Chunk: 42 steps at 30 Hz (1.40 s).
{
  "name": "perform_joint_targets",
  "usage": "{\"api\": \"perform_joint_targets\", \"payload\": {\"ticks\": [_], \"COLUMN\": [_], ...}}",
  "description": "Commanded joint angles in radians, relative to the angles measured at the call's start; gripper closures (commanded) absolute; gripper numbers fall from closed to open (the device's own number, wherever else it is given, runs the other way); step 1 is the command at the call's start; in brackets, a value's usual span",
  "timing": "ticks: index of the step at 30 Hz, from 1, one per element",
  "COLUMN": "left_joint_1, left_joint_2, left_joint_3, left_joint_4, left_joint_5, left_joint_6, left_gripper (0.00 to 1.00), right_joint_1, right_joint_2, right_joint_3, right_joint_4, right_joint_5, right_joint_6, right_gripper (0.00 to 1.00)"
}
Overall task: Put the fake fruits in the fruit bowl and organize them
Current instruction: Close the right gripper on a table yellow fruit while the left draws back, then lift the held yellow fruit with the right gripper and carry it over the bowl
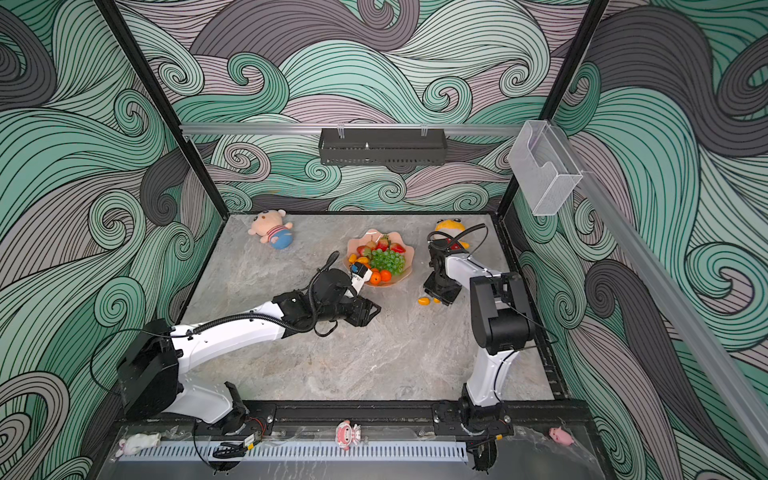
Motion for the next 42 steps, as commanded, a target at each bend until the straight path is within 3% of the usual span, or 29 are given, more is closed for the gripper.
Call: {"api": "perform_joint_targets", "payload": {"ticks": [1, 18, 32, 42], "left_joint_1": [-0.006, -0.007, -0.005, 0.013], "left_joint_2": [0.014, 0.011, -0.011, -0.035], "left_joint_3": [0.033, 0.036, 0.045, 0.016], "left_joint_4": [0.001, -0.008, -0.034, -0.015], "left_joint_5": [0.008, 0.0, -0.064, -0.08], "left_joint_6": [0.011, 0.004, -0.053, -0.086], "left_gripper": [0.38, 0.39, 0.4, 0.3], "right_joint_1": [-0.009, -0.013, -0.015, 0.012], "right_joint_2": [0.014, 0.011, -0.095, -0.199], "right_joint_3": [0.019, 0.015, -0.051, -0.064], "right_joint_4": [-0.013, -0.012, 0.035, 0.037], "right_joint_5": [-0.001, -0.006, -0.018, 0.006], "right_joint_6": [-0.008, -0.008, 0.002, -0.029], "right_gripper": [0.59, 0.68, 0.77, 0.8]}}
